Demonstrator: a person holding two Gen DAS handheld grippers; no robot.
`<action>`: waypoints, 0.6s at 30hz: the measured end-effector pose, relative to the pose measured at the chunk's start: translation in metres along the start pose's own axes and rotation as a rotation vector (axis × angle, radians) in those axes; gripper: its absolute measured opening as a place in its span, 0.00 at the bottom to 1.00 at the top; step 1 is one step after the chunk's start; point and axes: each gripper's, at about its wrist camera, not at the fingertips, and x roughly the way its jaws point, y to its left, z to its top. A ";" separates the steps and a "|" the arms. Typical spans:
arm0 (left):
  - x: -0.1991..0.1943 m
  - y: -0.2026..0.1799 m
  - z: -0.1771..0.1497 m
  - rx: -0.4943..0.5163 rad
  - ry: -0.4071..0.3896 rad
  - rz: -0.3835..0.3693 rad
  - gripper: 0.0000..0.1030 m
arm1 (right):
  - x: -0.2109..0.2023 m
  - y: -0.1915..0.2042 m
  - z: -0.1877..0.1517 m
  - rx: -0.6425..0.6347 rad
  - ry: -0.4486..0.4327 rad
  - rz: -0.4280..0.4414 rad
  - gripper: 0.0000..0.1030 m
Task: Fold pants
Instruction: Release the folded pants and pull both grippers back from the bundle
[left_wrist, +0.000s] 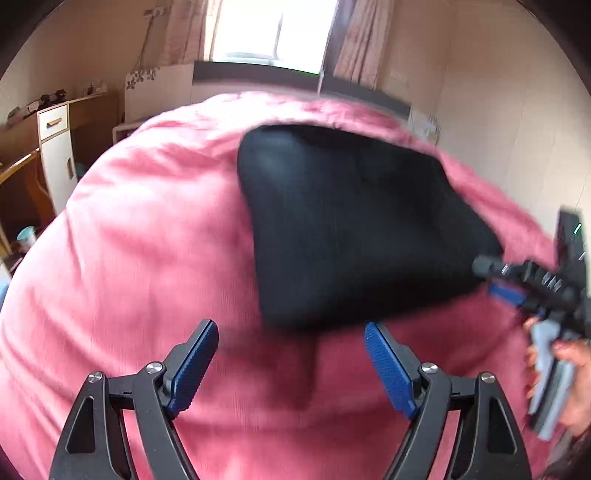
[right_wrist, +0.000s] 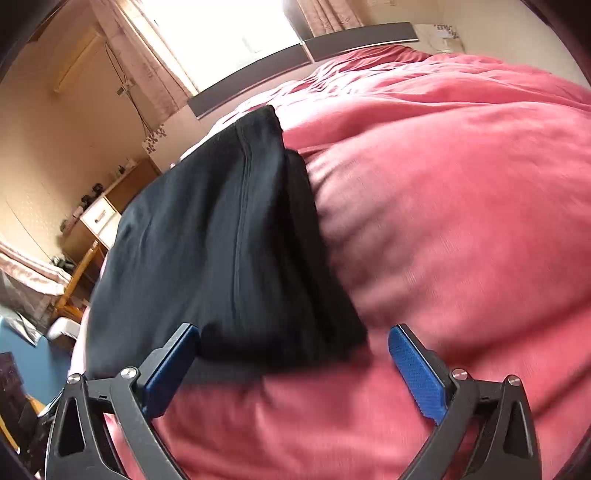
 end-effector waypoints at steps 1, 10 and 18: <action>-0.003 -0.001 -0.009 0.010 0.023 0.018 0.81 | -0.003 0.003 -0.007 -0.012 0.008 -0.021 1.00; -0.049 -0.030 -0.068 0.078 0.010 0.175 0.80 | -0.041 0.049 -0.082 -0.220 0.053 -0.177 1.00; -0.105 -0.047 -0.071 0.033 -0.022 0.221 0.80 | -0.089 0.081 -0.095 -0.244 -0.013 -0.221 1.00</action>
